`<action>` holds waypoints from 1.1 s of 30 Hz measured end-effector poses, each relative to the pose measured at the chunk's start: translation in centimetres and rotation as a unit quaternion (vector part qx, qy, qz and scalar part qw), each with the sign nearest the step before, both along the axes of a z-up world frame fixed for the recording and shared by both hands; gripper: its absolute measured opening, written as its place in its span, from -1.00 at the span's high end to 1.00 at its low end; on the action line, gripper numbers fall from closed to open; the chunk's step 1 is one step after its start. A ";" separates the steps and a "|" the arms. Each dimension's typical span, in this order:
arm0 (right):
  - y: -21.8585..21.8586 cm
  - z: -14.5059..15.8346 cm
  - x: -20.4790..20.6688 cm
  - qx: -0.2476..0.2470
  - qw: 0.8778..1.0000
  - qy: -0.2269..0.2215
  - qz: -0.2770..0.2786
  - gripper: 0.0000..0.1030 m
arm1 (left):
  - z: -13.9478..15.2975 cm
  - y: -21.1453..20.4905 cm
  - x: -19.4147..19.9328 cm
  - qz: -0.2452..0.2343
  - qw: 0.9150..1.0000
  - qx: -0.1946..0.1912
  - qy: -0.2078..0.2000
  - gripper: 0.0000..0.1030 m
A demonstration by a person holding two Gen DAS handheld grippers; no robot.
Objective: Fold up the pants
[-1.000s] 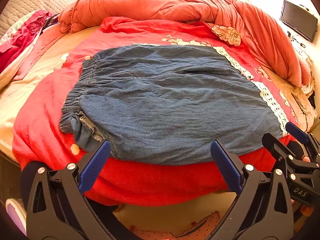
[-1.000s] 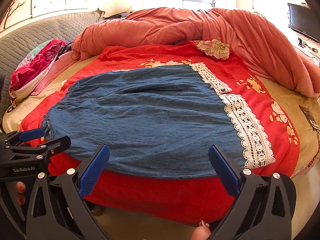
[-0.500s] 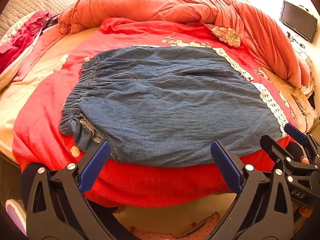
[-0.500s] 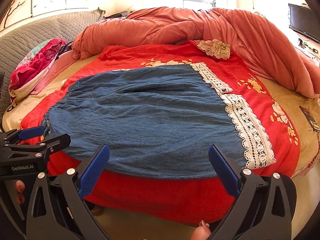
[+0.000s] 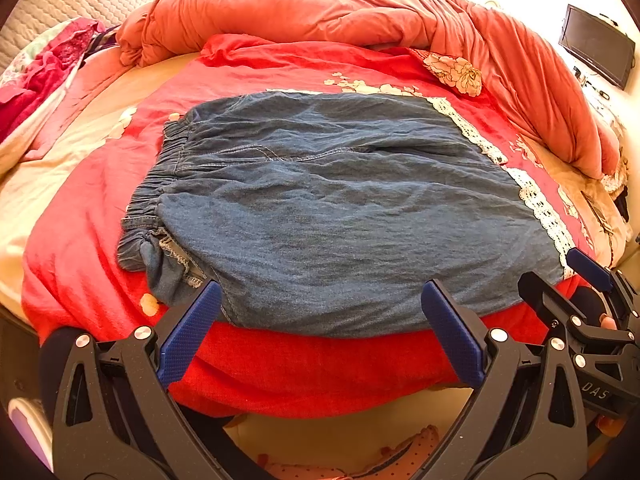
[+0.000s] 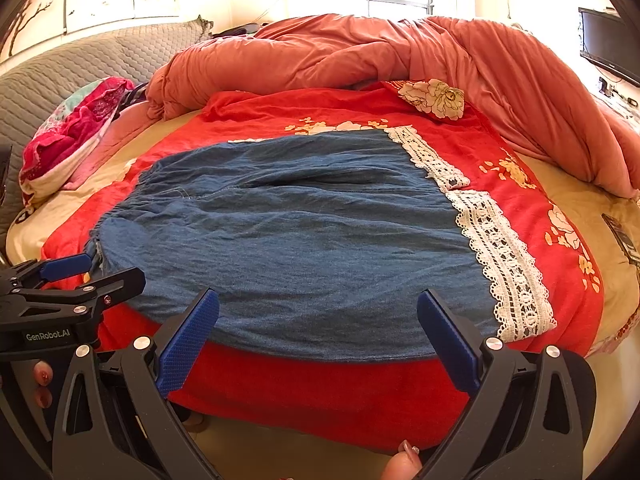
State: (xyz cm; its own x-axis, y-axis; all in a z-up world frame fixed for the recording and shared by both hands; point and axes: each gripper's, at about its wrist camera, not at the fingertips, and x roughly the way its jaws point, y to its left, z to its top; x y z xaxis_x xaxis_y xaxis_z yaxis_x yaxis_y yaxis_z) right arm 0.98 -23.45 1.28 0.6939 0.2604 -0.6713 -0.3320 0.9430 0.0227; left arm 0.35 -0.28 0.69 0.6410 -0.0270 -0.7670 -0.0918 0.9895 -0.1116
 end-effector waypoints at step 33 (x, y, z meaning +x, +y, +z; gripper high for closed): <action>8.4 2.8 15.5 0.001 0.995 0.021 0.095 -0.92 | 2.8 13.8 12.3 0.088 0.996 0.017 0.003 -0.83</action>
